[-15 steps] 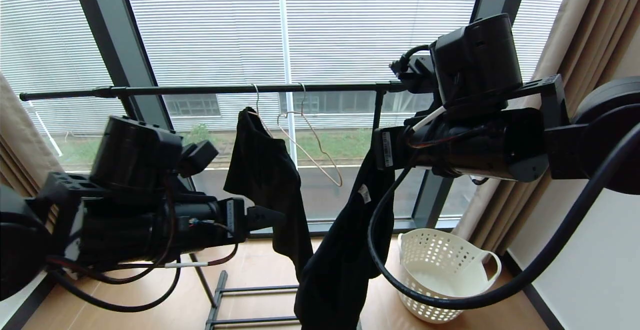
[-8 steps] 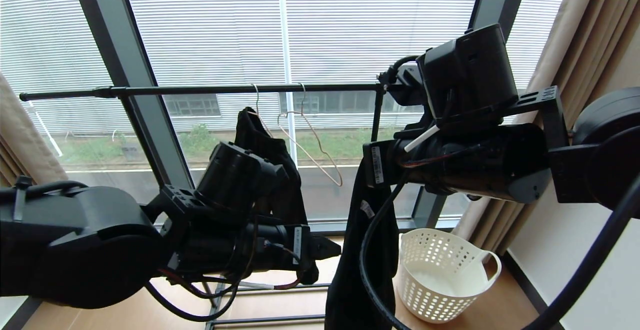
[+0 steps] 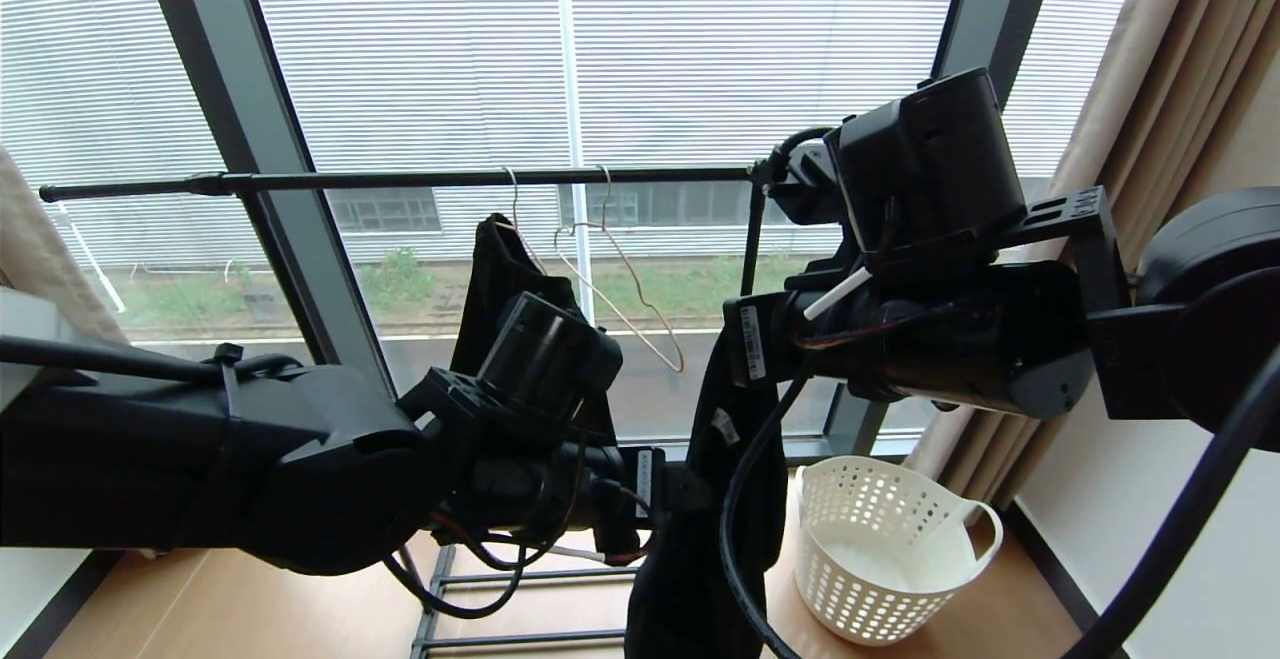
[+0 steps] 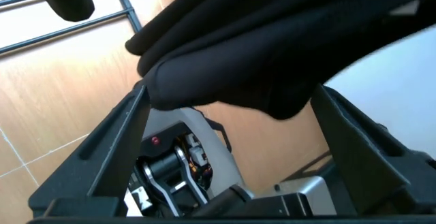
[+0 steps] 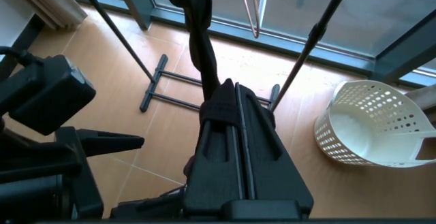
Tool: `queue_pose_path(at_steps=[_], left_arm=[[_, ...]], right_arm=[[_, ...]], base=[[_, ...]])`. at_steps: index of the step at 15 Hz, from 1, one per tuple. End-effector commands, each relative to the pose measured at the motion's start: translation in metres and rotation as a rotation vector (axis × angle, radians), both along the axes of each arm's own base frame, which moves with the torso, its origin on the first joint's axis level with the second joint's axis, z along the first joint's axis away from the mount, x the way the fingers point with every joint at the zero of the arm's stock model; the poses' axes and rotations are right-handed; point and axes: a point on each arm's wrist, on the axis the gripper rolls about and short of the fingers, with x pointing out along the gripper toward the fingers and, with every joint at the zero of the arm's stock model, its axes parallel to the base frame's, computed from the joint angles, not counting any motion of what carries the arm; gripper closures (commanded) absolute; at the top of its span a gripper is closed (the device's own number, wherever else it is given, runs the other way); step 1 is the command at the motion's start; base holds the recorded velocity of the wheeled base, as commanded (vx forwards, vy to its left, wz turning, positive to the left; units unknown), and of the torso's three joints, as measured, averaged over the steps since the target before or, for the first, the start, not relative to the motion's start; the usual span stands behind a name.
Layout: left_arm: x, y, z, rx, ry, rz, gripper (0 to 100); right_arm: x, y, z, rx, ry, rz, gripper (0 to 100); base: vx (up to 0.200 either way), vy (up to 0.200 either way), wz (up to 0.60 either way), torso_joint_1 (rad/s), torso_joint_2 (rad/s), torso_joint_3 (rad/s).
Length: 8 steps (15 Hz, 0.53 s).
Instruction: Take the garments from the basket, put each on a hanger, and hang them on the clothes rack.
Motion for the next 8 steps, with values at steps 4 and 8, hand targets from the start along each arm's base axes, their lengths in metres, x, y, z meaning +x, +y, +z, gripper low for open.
queue_pose_path(at_steps=[4,8], left_arm=[[0.025,-0.009,-0.012,0.026,-0.008,0.056,0],[0.053,-0.018,-0.039,0.093,-0.011,0.132,0]], right_arm=[[-0.005,0.002,0.000,0.001,0.001,0.017,100],[-0.008,-0.001,0.004,0.009,-0.008,0.014,100]], base=[[0.000,0.000,0.00,0.000,0.00,0.000],[0.000,0.000,0.00,0.000,0.00,0.000]])
